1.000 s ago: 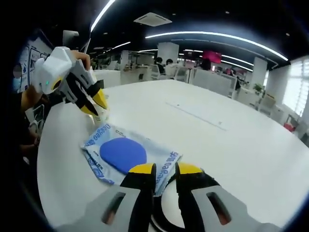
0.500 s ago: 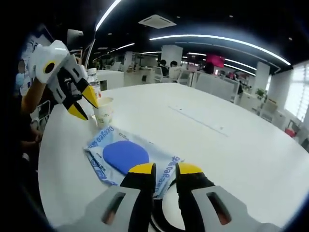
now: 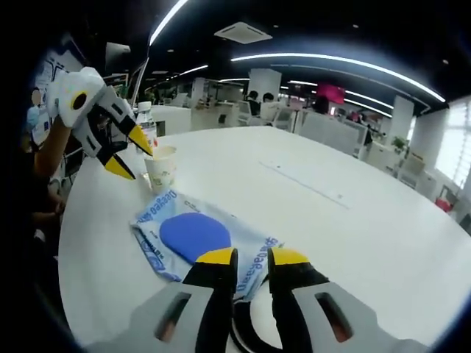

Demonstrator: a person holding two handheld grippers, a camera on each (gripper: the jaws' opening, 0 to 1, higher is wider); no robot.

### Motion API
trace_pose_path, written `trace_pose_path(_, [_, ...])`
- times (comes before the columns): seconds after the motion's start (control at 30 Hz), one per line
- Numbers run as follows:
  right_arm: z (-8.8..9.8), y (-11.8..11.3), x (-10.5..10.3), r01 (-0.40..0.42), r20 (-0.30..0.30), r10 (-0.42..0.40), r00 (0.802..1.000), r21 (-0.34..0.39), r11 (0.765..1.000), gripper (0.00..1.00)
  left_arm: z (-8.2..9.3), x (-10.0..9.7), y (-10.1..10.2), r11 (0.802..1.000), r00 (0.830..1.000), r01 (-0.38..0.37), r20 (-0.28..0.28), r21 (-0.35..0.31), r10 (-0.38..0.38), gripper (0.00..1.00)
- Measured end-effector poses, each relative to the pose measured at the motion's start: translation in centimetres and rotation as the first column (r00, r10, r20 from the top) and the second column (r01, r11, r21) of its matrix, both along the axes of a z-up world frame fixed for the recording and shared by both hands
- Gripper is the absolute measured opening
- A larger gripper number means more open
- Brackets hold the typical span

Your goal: Arrange the tabletop items into an orderly group along one side of the table until the central work area is clear of visible clutter.

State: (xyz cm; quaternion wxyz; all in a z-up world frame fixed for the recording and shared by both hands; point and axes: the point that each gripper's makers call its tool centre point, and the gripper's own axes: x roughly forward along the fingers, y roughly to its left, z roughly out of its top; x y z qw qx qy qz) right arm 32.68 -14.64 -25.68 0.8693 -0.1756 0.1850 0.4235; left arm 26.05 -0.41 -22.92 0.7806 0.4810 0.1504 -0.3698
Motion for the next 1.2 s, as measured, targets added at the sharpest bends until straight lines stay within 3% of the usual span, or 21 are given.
trace_pose_path(0.1, [-0.2, 0.1, -0.1, -0.008, -0.001, 0.008, 1.0, -0.011, 1.0, 0.15, 0.3, -0.4, -0.3, 0.996, 0.999, -0.027, 0.021, -0.087, 0.029, 0.29])
trace_pose_path(0.3, [-0.3, 0.0, 0.2, -0.002, 0.011, 0.002, 1.0, -0.014, 1.0, 0.15, 0.2, -1.2, 0.3, 0.98, 0.996, -0.079, 0.033, -0.182, 0.086, 0.3])
trace_pose_path(0.53, [-0.4, 0.1, 0.3, -0.008, 0.015, 0.008, 1.0, -0.025, 1.0, 0.15, -0.8, -1.9, 0.6, 0.969, 0.993, -0.113, 0.016, -0.219, 0.119, 0.32])
trace_pose_path(0.7, [-0.6, 0.2, 0.1, -0.019, 0.005, 0.019, 1.0, -0.034, 0.999, 0.15, -1.0, -2.0, 1.2, 0.974, 0.984, -0.156, 0.059, -0.166, 0.167, 0.33])
trace_pose_path(0.77, [-0.7, 0.3, 0.0, -0.029, -0.014, 0.029, 0.999, -0.031, 0.999, 0.15, -1.1, -2.3, 0.8, 0.96, 0.981, -0.18, 0.036, -0.213, 0.192, 0.34])
trace_pose_path(0.83, [-0.5, 0.1, 0.1, -0.024, -0.002, 0.024, 1.0, -0.039, 0.999, 0.15, -1.4, -2.6, 0.5, 0.925, 0.974, -0.218, -0.005, -0.311, 0.228, 0.33])
trace_pose_path(0.9, [-0.4, 0.0, 0.2, -0.023, -0.001, 0.023, 1.0, -0.037, 0.999, 0.15, -2.0, -2.8, 0.2, 0.906, 0.974, -0.222, -0.033, -0.359, 0.226, 0.33])
trace_pose_path(0.93, [-0.5, 0.0, 0.0, -0.026, -0.003, 0.026, 1.0, -0.037, 0.999, 0.15, -2.5, -2.9, 0.4, 0.882, 0.966, -0.254, -0.065, -0.398, 0.249, 0.34])
trace_pose_path(1.0, [-0.6, 0.0, 0.0, -0.027, 0.0, 0.027, 1.0, -0.044, 0.999, 0.15, -3.1, -3.0, 0.7, 0.856, 0.952, -0.302, -0.079, -0.42, 0.297, 0.35])
trace_pose_path(1.07, [-0.7, -0.1, 0.1, -0.03, -0.003, 0.029, 1.0, -0.044, 0.999, 0.15, -3.9, -3.3, 0.1, 0.876, 0.956, -0.287, -0.062, -0.387, 0.286, 0.38])
trace_pose_path(1.2, [-0.9, -0.1, 0.1, -0.034, -0.008, 0.034, 0.999, -0.047, 0.998, 0.15, -3.8, -3.3, -0.4, 0.865, 0.956, -0.288, -0.077, -0.412, 0.282, 0.37])
